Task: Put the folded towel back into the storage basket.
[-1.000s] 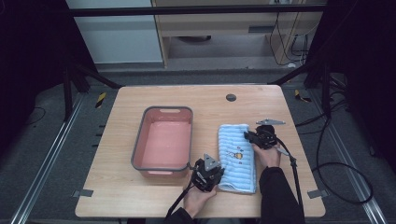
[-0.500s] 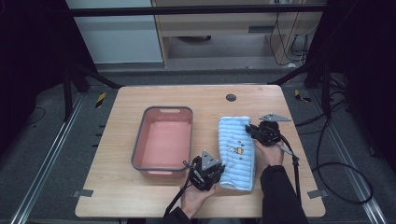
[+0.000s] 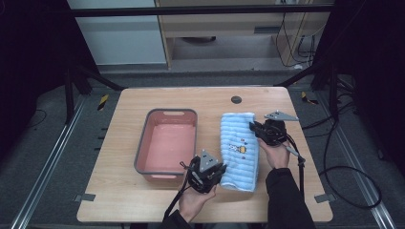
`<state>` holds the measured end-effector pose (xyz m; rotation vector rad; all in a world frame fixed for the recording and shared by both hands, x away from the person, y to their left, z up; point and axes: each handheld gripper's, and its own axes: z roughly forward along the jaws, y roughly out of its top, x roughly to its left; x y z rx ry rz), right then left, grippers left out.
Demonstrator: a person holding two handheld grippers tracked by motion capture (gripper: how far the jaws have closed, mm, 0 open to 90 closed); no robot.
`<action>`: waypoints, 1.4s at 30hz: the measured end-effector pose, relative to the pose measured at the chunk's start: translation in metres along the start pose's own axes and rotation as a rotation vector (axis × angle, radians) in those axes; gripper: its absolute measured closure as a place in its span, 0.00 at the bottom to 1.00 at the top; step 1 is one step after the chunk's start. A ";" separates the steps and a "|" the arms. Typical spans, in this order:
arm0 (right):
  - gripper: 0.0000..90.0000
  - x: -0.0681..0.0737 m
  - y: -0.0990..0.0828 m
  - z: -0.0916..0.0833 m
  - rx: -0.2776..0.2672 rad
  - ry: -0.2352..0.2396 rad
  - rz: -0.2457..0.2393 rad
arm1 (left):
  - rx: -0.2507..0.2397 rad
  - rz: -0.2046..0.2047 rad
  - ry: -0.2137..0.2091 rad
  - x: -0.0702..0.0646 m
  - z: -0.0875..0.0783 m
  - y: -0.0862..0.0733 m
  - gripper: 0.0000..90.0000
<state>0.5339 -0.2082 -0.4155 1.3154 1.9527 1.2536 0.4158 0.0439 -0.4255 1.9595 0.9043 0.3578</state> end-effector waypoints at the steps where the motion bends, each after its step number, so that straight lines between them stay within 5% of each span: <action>1: 0.89 0.001 0.002 -0.002 -0.006 -0.001 -0.005 | -0.002 0.003 0.001 0.000 -0.003 0.002 0.94; 24: 0.90 0.034 0.057 -0.014 -0.073 0.007 -0.046 | -0.058 0.035 0.016 0.020 -0.049 0.037 0.94; 42: 0.90 0.057 0.080 -0.009 -0.103 0.014 -0.063 | -0.077 0.041 0.050 0.038 -0.073 0.044 0.94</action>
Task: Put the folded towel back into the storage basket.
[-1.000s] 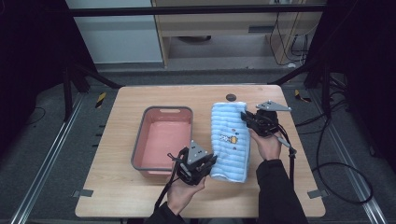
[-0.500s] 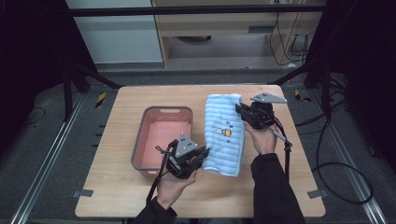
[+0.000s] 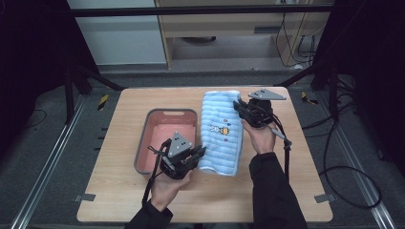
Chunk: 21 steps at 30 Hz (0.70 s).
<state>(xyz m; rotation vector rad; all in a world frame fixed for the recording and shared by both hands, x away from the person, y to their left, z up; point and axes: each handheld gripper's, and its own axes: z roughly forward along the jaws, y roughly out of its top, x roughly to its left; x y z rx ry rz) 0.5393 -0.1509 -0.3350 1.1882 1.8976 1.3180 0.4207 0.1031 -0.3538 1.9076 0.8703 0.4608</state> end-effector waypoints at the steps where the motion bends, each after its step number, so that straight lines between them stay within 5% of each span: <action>1: 0.90 0.002 0.001 0.001 0.000 0.002 -0.001 | 0.001 0.002 0.002 0.002 -0.002 0.000 0.94; 21: 0.90 0.038 0.015 0.029 -0.010 0.045 -0.012 | -0.035 -0.042 0.063 0.033 -0.034 -0.007 0.94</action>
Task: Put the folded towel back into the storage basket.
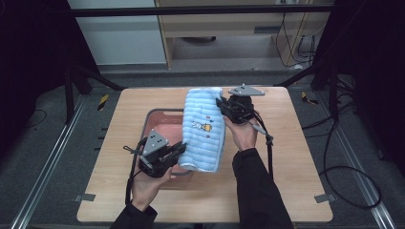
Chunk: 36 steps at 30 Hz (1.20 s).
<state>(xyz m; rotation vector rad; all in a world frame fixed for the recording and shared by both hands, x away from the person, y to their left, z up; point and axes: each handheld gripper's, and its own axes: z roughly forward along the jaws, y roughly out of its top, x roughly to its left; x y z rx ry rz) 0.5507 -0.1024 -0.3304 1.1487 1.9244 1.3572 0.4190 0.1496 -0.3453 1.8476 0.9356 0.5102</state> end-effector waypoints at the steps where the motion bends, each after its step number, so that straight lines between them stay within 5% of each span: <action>1: 0.90 0.001 0.001 0.001 -0.003 0.001 0.001 | -0.001 0.002 0.006 0.001 -0.001 0.000 0.94; 36: 0.90 0.052 0.024 0.050 0.001 0.070 -0.031 | -0.024 -0.060 0.092 0.046 -0.037 -0.011 0.94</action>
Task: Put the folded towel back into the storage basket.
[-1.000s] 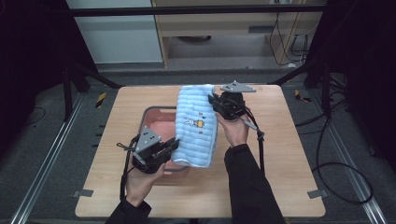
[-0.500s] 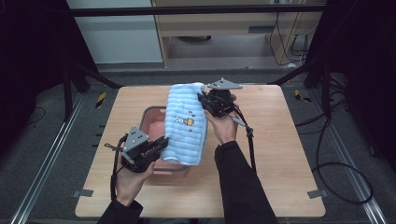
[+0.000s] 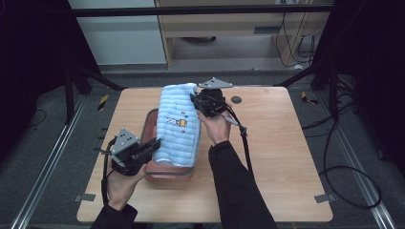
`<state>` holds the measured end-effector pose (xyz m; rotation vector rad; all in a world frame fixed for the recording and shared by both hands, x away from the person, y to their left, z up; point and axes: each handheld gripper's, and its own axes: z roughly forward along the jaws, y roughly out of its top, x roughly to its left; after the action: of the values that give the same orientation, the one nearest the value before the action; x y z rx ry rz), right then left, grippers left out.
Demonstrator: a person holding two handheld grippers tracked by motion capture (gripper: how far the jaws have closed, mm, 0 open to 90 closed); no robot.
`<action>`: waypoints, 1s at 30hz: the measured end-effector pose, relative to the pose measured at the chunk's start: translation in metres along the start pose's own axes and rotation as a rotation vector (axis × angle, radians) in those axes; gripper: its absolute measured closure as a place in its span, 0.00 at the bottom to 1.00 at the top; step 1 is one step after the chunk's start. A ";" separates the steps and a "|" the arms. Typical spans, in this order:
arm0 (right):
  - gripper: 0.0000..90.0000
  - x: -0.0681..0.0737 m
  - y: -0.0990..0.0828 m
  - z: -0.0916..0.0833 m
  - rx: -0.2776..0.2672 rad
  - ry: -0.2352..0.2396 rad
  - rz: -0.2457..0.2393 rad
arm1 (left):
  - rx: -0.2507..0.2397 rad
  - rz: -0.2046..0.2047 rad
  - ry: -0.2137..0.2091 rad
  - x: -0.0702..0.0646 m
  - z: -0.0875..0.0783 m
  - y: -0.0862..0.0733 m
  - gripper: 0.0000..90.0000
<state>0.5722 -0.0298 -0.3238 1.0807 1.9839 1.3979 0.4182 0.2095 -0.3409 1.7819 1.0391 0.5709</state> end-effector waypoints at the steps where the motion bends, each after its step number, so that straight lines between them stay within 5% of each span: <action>1: 0.89 0.001 0.000 0.002 -0.001 0.002 -0.003 | 0.000 0.000 0.000 0.000 0.000 0.000 0.94; 17: 0.89 0.019 -0.008 0.039 0.031 0.027 0.000 | 0.033 -0.037 0.068 0.031 0.003 -0.016 0.94; 30: 0.89 0.012 -0.028 0.054 0.071 0.020 0.011 | 0.092 -0.018 0.074 0.030 0.022 -0.030 0.94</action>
<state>0.5969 0.0049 -0.3685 1.1138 2.0595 1.3579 0.4386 0.2292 -0.3790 1.8412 1.1471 0.5908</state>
